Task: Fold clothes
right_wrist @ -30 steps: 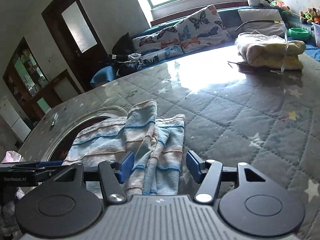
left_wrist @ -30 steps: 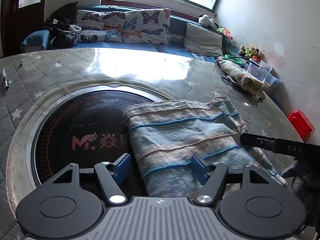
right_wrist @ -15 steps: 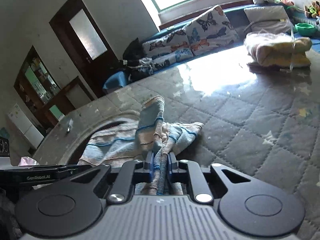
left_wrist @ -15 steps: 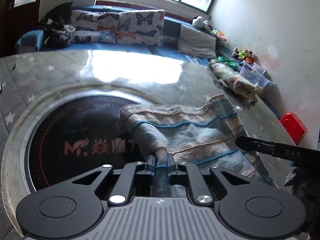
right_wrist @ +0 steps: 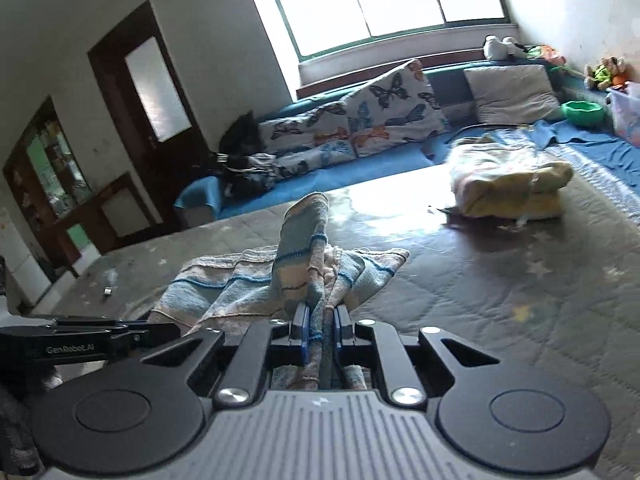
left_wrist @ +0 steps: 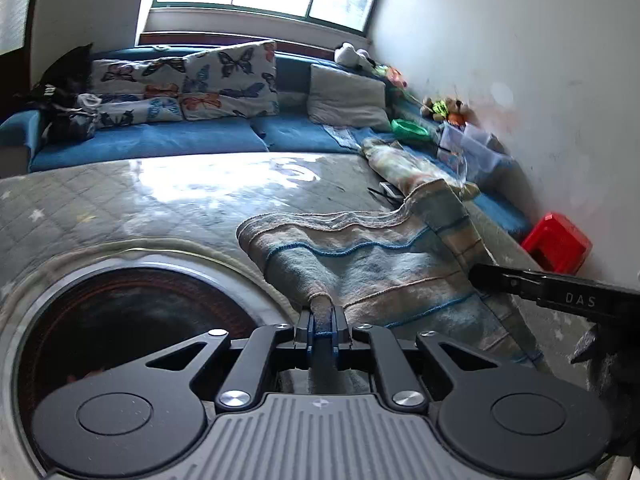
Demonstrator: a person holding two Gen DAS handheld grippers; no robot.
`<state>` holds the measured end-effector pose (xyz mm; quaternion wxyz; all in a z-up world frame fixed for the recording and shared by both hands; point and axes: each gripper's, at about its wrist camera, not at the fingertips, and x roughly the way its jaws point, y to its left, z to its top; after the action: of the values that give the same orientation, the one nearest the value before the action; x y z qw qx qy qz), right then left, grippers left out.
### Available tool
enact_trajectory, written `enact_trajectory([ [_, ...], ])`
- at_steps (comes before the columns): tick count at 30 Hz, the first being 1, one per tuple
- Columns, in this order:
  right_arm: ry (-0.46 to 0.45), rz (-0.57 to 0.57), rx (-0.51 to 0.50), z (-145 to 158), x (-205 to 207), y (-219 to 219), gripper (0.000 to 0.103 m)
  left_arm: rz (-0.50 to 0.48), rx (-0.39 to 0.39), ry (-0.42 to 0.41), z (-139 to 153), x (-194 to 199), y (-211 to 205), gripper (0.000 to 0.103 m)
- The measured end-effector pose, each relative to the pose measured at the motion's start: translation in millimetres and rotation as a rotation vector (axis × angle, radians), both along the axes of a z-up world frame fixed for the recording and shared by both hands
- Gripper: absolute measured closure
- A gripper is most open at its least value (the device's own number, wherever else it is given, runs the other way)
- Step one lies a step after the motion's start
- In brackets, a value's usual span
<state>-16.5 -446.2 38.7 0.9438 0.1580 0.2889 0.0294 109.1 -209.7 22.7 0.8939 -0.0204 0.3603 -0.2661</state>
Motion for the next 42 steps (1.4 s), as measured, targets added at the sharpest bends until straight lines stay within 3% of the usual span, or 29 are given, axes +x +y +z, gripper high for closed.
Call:
enact_trajectory([
  [11, 0.105, -0.045, -0.025, -38.9, 10.3, -18.1, 0.091, -0.005, 0.076, 0.035, -28.9, 13.4, -27.7, 0.089],
  [19, 0.119, -0.055, -0.081, -36.4, 12.1, -14.4, 0.089, 0.005, 0.106, 0.012, -22.9, 6.4, -34.6, 0.087],
  [22, 0.103, -0.065, -0.088, -34.2, 8.9, -13.6, 0.093, 0.005, 0.118, 0.006, -19.8, 5.2, -36.4, 0.089],
  [29, 0.065, -0.054, -0.129, -17.1, 3.6, -8.4, 0.094, -0.005, 0.092, 0.009, -16.7, 4.5, -34.9, 0.093],
  [33, 0.091, -0.058, -0.099, -24.6, 5.4, -14.1, 0.092, 0.008, 0.09, 0.025, -20.8, 4.8, -31.7, 0.082],
  [37, 0.107, -0.082, -0.04, -35.4, 5.0, -25.9, 0.084, 0.025, 0.089, 0.031, -23.5, 7.0, -28.6, 0.052],
  [41, 0.124, -0.089, -0.003, -48.2, 8.2, -33.0, 0.06, 0.028, 0.09, 0.062, -31.4, 12.0, -30.0, 0.049],
  [42, 0.126, -0.091, 0.004, -51.1, 8.6, -34.1, 0.059, 0.028, 0.089, 0.068, -33.4, 12.9, -29.9, 0.049],
])
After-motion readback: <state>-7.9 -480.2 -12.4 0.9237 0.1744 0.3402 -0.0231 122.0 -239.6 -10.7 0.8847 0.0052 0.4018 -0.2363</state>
